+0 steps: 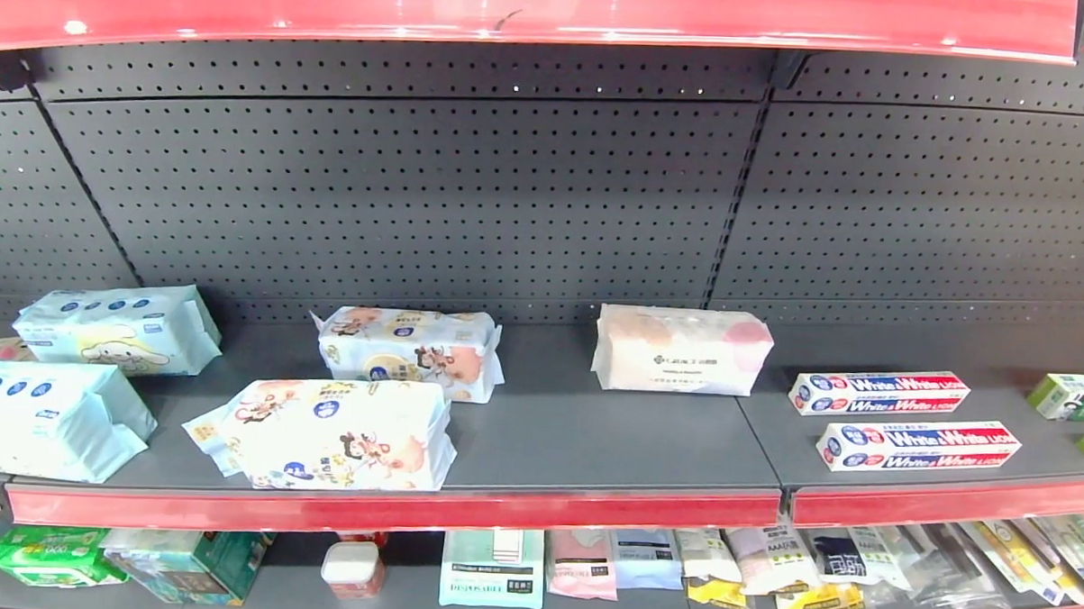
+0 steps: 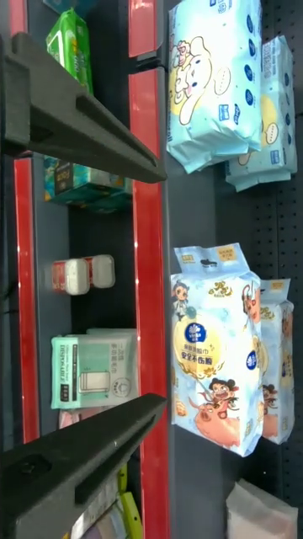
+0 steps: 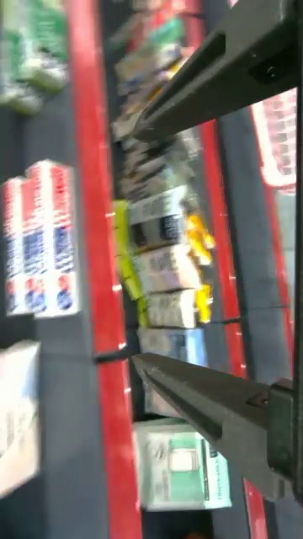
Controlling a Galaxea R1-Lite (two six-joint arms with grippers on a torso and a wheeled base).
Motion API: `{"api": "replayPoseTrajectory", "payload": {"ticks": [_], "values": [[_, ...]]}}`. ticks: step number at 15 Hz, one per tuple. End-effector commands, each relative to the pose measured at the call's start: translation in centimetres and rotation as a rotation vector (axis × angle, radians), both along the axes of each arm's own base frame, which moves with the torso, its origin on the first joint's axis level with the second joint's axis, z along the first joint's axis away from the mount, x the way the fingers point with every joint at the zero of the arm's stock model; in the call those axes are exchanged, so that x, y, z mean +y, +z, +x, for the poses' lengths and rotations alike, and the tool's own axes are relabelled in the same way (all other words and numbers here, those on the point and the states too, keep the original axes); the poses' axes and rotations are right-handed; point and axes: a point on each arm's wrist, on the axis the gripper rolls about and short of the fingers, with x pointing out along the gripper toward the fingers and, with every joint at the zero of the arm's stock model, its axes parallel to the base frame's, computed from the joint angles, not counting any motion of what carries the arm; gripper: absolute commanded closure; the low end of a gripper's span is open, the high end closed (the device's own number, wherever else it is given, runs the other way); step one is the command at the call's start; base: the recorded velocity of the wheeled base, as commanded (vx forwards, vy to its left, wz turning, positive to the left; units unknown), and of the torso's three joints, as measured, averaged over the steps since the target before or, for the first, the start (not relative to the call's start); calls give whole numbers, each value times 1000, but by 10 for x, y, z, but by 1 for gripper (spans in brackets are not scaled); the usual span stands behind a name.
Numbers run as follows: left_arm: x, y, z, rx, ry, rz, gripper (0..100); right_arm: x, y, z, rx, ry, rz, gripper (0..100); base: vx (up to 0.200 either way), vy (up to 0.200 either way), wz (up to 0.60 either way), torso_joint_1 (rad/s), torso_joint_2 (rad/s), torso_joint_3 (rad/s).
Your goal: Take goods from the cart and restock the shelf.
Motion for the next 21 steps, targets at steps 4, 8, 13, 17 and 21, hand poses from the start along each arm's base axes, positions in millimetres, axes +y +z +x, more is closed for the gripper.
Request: {"api": "replayPoseTrajectory", "payload": {"ticks": [4,8,13,17,21], "values": [[0,0,0,3,2,0,0,1,-13,-3,-72,162,32,0,0,0,0,0,0,0],[0,0,0,2,2,-2,0,-2,-14,-1,-105,18,19,0,0,0,0,0,0,0],[0,0,0,2,2,0,0,0,-21,1,-92,115,18,0,0,0,0,0,0,0],[0,0,0,2,1,0,0,0,-22,1,-92,111,60,0,0,0,0,0,0,0],[1,94,21,25,22,28,0,0,-21,1,-93,113,57,0,0,0,0,0,0,0]]}}
